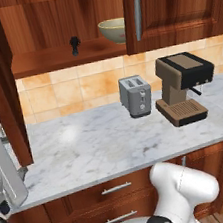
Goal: Pick the mug and place it in the sink. Pick the bowl and place it in the open cabinet and then close the cabinet.
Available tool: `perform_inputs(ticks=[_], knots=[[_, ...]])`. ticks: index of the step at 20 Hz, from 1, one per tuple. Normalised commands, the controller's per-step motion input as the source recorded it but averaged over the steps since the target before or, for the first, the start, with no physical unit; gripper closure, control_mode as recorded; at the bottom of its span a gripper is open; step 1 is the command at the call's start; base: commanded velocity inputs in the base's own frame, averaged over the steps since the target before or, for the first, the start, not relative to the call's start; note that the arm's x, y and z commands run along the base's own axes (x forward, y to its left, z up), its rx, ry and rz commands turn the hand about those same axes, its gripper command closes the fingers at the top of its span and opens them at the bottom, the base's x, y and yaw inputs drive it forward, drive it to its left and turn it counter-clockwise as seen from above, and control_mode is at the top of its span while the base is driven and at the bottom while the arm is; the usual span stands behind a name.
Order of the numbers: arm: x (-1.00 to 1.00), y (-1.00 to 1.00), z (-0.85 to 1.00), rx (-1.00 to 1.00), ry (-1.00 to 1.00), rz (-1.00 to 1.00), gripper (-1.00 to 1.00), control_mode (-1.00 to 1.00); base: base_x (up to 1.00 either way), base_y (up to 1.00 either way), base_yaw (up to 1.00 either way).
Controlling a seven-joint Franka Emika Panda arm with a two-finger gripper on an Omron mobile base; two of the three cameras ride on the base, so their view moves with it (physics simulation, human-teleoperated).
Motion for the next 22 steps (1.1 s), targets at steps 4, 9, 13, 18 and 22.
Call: perform_inputs(ticks=[4, 9, 13, 18, 22], knots=[[-0.09, -0.08, -0.32, 0.52, -0.23, 0.00, -1.00, -1.00, 0.00, 0.00, 0.00], [0.10, -0.13, -0.21, 0.38, -0.23, 0.00, -1.00, -1.00, 0.00, 0.00, 0.00], [0.57, -0.12, -0.02, 0.25, -0.13, 0.00, -1.00, -1.00, 0.00, 0.00, 0.00], [0.70, -0.10, 0.00, 0.23, -0.06, 0.00, -1.00, -1.00, 0.00, 0.00, 0.00], [0.76, -0.04, 0.14, 0.18, -0.01, 0.00, -1.00, -1.00, 0.00, 0.00, 0.00]])
